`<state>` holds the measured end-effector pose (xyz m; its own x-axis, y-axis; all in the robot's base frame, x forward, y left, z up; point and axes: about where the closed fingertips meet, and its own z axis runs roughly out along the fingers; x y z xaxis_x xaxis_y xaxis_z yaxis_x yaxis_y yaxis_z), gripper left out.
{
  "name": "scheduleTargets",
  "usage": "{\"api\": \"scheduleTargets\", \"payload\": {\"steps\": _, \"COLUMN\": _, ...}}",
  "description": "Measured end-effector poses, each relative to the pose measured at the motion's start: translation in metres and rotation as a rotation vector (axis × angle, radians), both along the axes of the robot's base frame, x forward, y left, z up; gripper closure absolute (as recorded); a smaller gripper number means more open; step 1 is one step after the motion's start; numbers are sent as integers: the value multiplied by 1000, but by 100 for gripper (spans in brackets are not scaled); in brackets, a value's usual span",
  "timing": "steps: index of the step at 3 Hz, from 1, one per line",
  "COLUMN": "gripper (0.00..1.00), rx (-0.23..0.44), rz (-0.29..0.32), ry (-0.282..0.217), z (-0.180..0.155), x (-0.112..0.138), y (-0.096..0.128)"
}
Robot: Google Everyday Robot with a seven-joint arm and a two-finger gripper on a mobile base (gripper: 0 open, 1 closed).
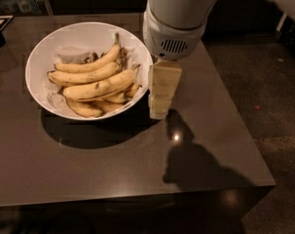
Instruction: Pick banana from white bowl
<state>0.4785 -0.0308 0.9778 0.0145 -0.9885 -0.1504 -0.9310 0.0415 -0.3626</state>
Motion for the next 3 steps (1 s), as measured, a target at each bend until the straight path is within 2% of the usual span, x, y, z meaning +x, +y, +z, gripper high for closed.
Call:
{"api": "scheduleTargets", "payload": {"steps": 1, "gripper": 1, "rx": -34, "rz": 14, "ry": -9, "z": -13, "x": 10, "y": 20}}
{"api": "scheduleTargets", "payload": {"steps": 3, "gripper": 16, "rx": -77, "rz": 68, "ry": -1, "z": -24, "x": 24, "y": 43}}
